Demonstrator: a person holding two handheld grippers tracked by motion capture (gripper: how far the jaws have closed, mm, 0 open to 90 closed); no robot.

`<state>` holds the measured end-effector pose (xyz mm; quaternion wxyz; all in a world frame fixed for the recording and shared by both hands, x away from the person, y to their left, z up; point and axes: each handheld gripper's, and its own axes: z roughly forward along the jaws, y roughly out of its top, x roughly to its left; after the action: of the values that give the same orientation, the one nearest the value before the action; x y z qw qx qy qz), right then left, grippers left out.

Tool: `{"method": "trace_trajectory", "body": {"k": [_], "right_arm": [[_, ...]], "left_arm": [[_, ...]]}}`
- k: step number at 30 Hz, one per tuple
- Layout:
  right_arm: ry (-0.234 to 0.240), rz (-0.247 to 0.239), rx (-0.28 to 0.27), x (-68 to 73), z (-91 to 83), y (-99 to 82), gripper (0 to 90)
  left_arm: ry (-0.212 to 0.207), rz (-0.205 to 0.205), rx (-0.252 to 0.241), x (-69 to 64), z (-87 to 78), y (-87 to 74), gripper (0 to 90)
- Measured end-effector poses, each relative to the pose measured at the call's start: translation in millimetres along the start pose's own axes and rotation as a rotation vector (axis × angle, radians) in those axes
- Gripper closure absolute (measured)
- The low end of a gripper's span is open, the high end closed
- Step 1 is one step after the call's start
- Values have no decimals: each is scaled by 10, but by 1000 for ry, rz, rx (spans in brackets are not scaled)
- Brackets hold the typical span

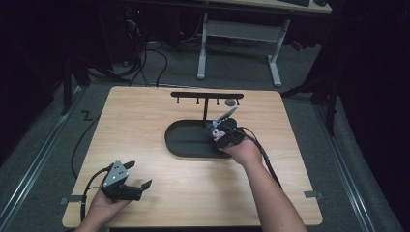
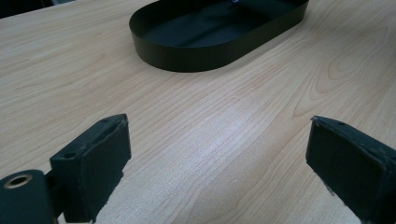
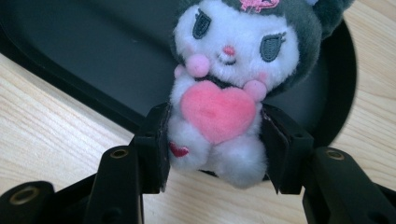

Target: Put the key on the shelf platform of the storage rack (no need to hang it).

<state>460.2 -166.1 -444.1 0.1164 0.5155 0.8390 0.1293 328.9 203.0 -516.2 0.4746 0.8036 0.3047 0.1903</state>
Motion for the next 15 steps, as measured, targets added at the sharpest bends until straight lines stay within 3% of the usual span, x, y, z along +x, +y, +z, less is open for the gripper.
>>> {"method": "trace_trajectory", "body": {"k": [13, 15], "right_arm": [[10, 4, 31, 92, 231, 92, 480], [0, -13, 38, 115, 271, 86, 477]], "left_arm": [[0, -4, -3, 18, -14, -6, 74], [-3, 1, -3, 18, -10, 0, 74]]}}
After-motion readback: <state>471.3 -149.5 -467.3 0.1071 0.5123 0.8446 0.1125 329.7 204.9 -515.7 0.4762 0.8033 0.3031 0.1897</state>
